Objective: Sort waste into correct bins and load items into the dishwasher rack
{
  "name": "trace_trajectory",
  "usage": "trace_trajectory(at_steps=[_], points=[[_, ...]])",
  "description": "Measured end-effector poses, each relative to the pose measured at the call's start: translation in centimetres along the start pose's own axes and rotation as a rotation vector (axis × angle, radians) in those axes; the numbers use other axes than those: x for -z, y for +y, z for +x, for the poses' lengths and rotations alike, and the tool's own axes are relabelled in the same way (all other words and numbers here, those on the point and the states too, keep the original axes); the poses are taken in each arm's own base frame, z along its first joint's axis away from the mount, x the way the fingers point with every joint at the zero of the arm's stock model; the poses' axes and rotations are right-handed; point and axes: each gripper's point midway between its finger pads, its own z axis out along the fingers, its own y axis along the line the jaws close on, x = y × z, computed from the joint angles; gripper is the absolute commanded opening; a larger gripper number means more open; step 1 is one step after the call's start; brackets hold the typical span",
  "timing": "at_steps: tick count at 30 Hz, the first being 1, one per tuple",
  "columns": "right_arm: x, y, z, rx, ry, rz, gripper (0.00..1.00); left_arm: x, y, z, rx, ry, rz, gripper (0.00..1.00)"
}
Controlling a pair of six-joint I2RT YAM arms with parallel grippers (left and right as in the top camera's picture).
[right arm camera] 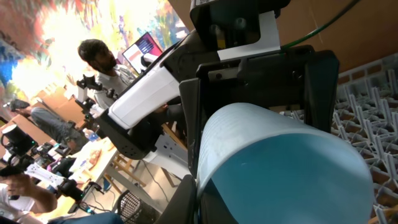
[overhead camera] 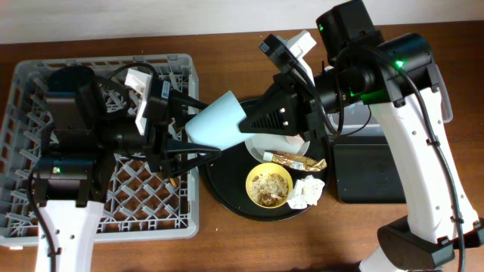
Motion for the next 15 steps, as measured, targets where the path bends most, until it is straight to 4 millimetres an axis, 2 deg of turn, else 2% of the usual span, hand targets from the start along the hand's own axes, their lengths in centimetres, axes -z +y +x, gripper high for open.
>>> trace_trajectory(at_steps=[2, 5, 7, 8, 9, 11, 12, 13, 15], points=[[0.0, 0.0, 0.0, 0.000, 0.001, 0.001, 0.09, 0.0, 0.2, -0.1, -0.006, 0.000, -0.012, 0.62], [0.0, 0.1, 0.1, 0.005, 0.004, 0.007, 0.16, 0.1, 0.7, -0.1, -0.003, -0.001, -0.032, 0.58], [0.0, -0.1, 0.1, 0.010, 0.009, 0.015, 0.22, 0.2, 0.7, -0.2, 0.005, -0.002, -0.031, 0.49], [0.0, -0.2, 0.1, 0.016, 0.012, 0.021, 0.28, 0.4, 0.8, -0.2, 0.014, -0.005, -0.034, 0.49], [0.0, -0.5, 0.2, 0.022, 0.019, 0.035, 0.41, 0.6, 0.8, -0.3, 0.023, -0.009, -0.037, 0.49], [0.3, -0.9, 0.3, 0.016, 0.022, 0.053, 0.58, 1.5, 1.0, -0.5, 0.040, -0.022, -0.044, 0.47], [0.8, -1.3, 0.2, 0.009, 0.015, 0.072, 0.70, 1.9, 1.1, -0.6, 0.048, -0.028, -0.053, 0.39], [1.8, -1.8, 0.0, 0.000, 0.000, 0.100, 0.99, 2.8, 1.5, -0.7, 0.063, -0.040, -0.077, 0.38], [4.6, -3.2, 0.0, -0.074, -0.041, 0.186, 0.99, 4.0, 2.1, -0.9, 0.088, -0.057, -0.115, 0.39]])
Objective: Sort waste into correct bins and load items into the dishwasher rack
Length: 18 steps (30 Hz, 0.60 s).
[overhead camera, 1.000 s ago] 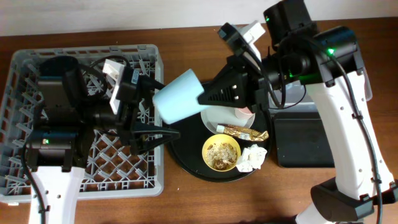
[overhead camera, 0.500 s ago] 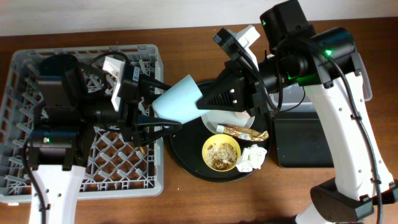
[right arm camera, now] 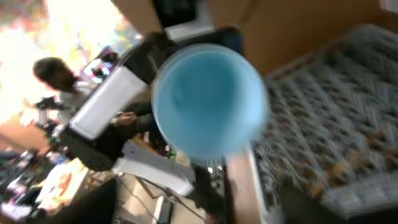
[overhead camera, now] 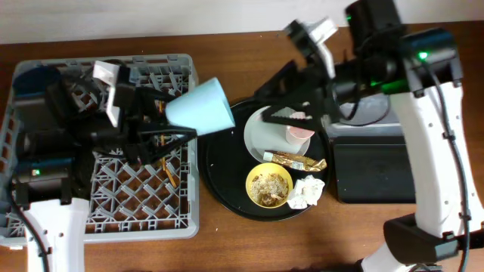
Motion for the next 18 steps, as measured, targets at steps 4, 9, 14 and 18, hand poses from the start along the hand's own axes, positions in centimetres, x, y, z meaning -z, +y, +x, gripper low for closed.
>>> trace_trajectory(at_steps=[4, 9, 14, 18], points=[[5.0, -5.4, 1.5, -0.205, 0.014, 0.302, 0.99, 2.5, 2.5, -0.6, 0.098, -0.044, -0.151, 0.39], [7.4, -9.1, 4.4, -0.332, 0.122, 0.571, 0.99, 5.0, 7.1, -0.3, 0.310, -0.109, -0.430, 0.38], [8.6, -10.4, 5.4, -0.354, 0.170, 0.679, 0.99, 9.6, 11.2, 4.0, 0.600, -0.017, -0.944, 0.38], [8.8, -10.6, 5.6, -0.357, 0.177, 0.694, 0.99, 9.6, 14.7, 3.4, 0.596, 0.161, -1.152, 0.37]])
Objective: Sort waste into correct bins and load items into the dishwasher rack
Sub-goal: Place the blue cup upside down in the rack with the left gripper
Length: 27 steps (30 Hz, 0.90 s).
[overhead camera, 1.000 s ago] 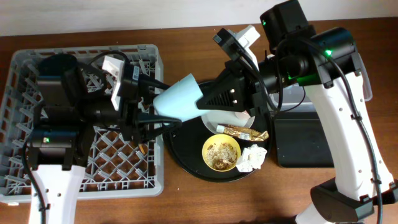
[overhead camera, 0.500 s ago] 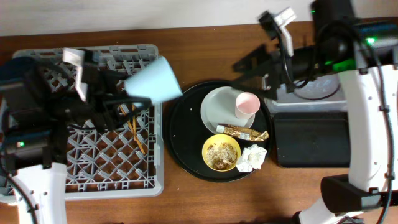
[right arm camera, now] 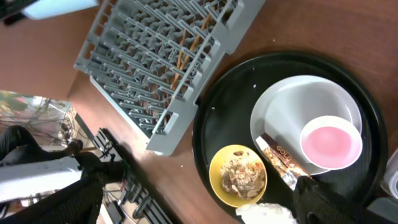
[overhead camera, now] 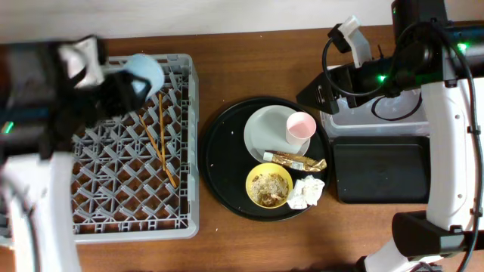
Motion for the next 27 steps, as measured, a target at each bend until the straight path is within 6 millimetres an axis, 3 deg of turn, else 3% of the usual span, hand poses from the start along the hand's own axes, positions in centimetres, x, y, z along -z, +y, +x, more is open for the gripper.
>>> trace_trajectory(at_steps=[3, 5, 9, 11, 14, 15, 16, 17, 18, 27], points=[[0.0, 0.0, 0.0, -0.001, 0.000, 0.003, 0.99, -6.0, 1.4, 0.8, -0.029, 0.166, -0.130, 0.37], [0.0, -0.1, 0.0, -0.002, 0.002, 0.003, 0.99, -11.6, 3.4, 2.2, -0.037, 0.286, -0.202, 0.37], [0.0, -0.1, 0.0, -0.001, 0.001, 0.003, 0.99, -17.2, 6.1, 5.2, -0.027, 0.437, -0.271, 0.37], [0.0, -0.1, 0.0, -0.002, 0.001, 0.003, 0.99, -18.4, 6.7, 5.8, -0.029, 0.465, -0.281, 0.38], [0.0, -0.1, 0.0, -0.002, 0.001, 0.003, 0.99, -19.5, 7.3, 6.4, -0.035, 0.491, -0.285, 0.51], [0.0, -0.1, 0.0, -0.002, 0.001, 0.003, 0.99, -19.4, 7.2, 6.4, -0.035, 0.490, -0.285, 0.59], [0.0, -0.1, 0.0, -0.002, 0.001, 0.003, 0.99, -19.4, 7.2, 6.4, -0.035, 0.491, -0.285, 0.81], [0.0, -0.1, 0.0, -0.001, 0.001, 0.003, 0.99, -19.4, 7.3, 6.5, -0.035, 0.494, -0.289, 0.93], [0.0, -0.1, 0.0, -0.002, 0.001, 0.003, 0.99, -19.4, 7.3, 6.5, -0.033, 0.494, -0.290, 0.99], [0.0, -0.1, 0.0, -0.003, 0.003, 0.006, 0.99, -18.8, 7.1, 6.2, -0.042, 0.497, -0.292, 0.99]])
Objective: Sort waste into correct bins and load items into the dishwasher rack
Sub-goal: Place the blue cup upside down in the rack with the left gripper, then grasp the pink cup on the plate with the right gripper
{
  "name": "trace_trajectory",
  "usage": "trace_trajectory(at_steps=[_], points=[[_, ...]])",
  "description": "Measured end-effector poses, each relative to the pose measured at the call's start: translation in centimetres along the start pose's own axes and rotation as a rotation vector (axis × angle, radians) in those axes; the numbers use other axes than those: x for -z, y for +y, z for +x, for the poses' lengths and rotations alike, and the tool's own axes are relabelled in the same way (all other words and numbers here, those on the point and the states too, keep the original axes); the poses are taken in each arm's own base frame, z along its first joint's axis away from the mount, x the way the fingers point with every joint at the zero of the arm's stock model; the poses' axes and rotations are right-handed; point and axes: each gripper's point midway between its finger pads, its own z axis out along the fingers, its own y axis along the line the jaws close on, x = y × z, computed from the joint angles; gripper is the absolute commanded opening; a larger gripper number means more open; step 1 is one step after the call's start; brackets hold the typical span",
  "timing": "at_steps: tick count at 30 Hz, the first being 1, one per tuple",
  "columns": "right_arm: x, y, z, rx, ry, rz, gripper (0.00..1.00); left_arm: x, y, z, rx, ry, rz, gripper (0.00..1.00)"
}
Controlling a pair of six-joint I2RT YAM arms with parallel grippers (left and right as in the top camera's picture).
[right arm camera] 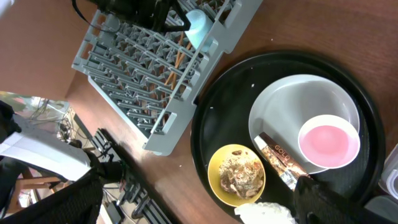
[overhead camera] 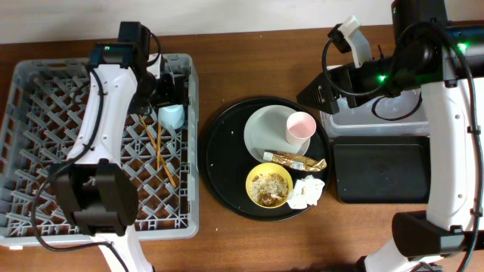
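A light blue cup [overhead camera: 171, 115] sits low in the back right corner of the grey dishwasher rack [overhead camera: 45, 98]; it also shows in the right wrist view as the cup [right arm camera: 199, 25]. My left gripper [overhead camera: 171, 102] reaches down over it with its fingers on either side, shut on it. Two chopsticks [overhead camera: 159, 145] lie in the rack. The black round tray [overhead camera: 223, 162] carries a white plate [overhead camera: 265, 134], a pink cup [overhead camera: 301, 126], a yellow bowl of food scraps [overhead camera: 268, 185], a gold wrapper [overhead camera: 296, 160] and a crumpled napkin [overhead camera: 306, 193]. My right gripper [overhead camera: 316, 94] hangs open and empty, high by the bins.
A clear bin [overhead camera: 378, 113] stands at the back right and a black bin [overhead camera: 374, 170] in front of it. The rack [right arm camera: 137, 81] nearly touches the tray [right arm camera: 217, 124]. Bare wooden table lies in front of the tray.
My left gripper was high over the rack's back edge with the blue cup, blurred. Now the cup is down in the rack's back right corner. The right arm has not moved.
First my right gripper held the blue cup over the gap between rack and tray, my left gripper's open fingers around it. Then the left held it and the right stood open, apart. Then the right was back by the bins. Now the cup is in the rack.
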Motion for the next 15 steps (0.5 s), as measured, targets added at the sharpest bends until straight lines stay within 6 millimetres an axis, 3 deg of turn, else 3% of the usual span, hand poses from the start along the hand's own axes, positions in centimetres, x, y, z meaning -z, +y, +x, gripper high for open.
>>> trace_trajectory(at_steps=[2, 5, 9, 10, 11, 12, 13, 15], points=[[0.0, 0.0, 0.0, 0.001, -0.001, 0.000, 0.99, 1.6, -0.3, -0.5, -0.004, -0.030, 0.005, 0.99], [0.0, 0.0, 0.0, 0.001, 0.000, 0.000, 0.99, 8.0, -1.2, -0.6, -0.022, -0.170, 0.032, 0.99], [0.0, 0.0, -0.1, 0.002, -0.002, 0.000, 0.99, 20.1, -2.1, 3.7, -0.054, -0.403, 0.075, 0.99], [0.0, 0.0, 0.0, 0.000, 0.000, -0.001, 0.89, 21.5, -2.1, 4.8, -0.057, -0.421, 0.081, 0.99], [-0.1, 0.2, 0.0, 0.002, 0.002, -0.007, 0.66, 22.0, -2.1, 5.7, -0.057, -0.417, 0.082, 0.99], [-0.6, 0.5, 0.2, 0.003, 0.018, -0.013, 0.32, 22.0, -2.0, 7.2, -0.054, -0.374, 0.086, 0.99], [-1.0, 0.6, 0.4, 0.011, 0.033, -0.002, 0.32, 21.5, -2.2, 8.1, -0.052, -0.327, 0.100, 0.99], [-2.9, 0.1, 1.6, -0.017, 0.124, 0.126, 0.49, 20.7, -2.6, 9.0, -0.059, -0.269, 0.122, 0.99]])
